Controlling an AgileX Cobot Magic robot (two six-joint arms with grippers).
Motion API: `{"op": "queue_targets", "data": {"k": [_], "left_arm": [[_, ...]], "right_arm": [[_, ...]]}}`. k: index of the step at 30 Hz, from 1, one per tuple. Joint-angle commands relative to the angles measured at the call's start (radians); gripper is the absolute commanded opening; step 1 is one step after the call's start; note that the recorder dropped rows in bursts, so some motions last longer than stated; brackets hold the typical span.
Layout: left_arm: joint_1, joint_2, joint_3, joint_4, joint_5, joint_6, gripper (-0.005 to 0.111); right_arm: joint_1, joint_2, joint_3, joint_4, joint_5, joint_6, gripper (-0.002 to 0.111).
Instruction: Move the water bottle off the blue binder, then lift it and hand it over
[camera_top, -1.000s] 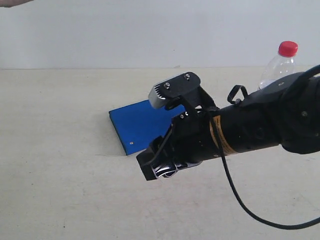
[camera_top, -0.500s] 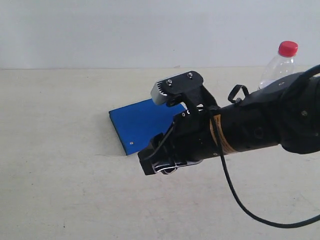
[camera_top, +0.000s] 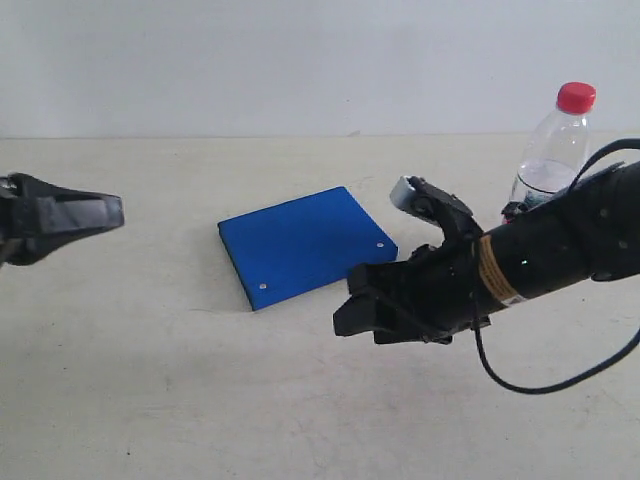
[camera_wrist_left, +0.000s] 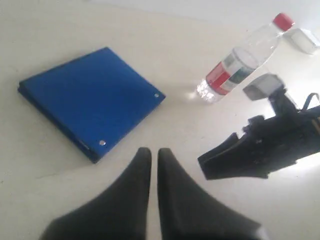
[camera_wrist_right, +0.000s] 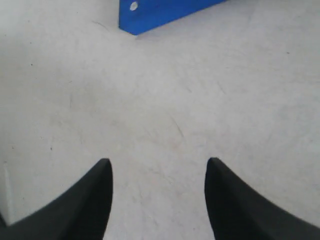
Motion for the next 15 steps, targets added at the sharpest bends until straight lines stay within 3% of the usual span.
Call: {"op": "queue_targets", "data": {"k": [1, 2, 3, 5, 12, 15], "left_arm": [[-0.002, 0.294, -0.015, -0.185, 0.028, 0.297, 0.022], [-0.002, 0.349, -0.037, -0.185, 0.044, 0.351, 0.030], [-0.008, 0.454, -0.094, -0.185, 0.087, 0.367, 0.049], [-0.020, 0.592, -0.223, -0.185, 0.175, 0.334, 0.065], [-0.043, 0.972, -0.707, -0.185, 0.133, 0.298, 0.063], [-0.043, 1.071, -0.856, -0.015, 0.092, 0.177, 0.063]], "right_arm": [[-0.083, 0.054, -0.071, -0.006, -0.150, -0.009, 0.050], [-0.083, 0.056, -0.080, -0.006, -0.153, -0.009, 0.050], [-0.081, 0.056, -0.092, -0.004, -0.155, -0.011, 0.050], [-0.081, 0.056, -0.094, -0.002, -0.125, -0.015, 0.050], [-0.081, 0.056, -0.094, -0.002, -0.182, -0.015, 0.050], [-0.081, 0.056, -0.094, 0.013, -0.204, -0.012, 0.050]]}}
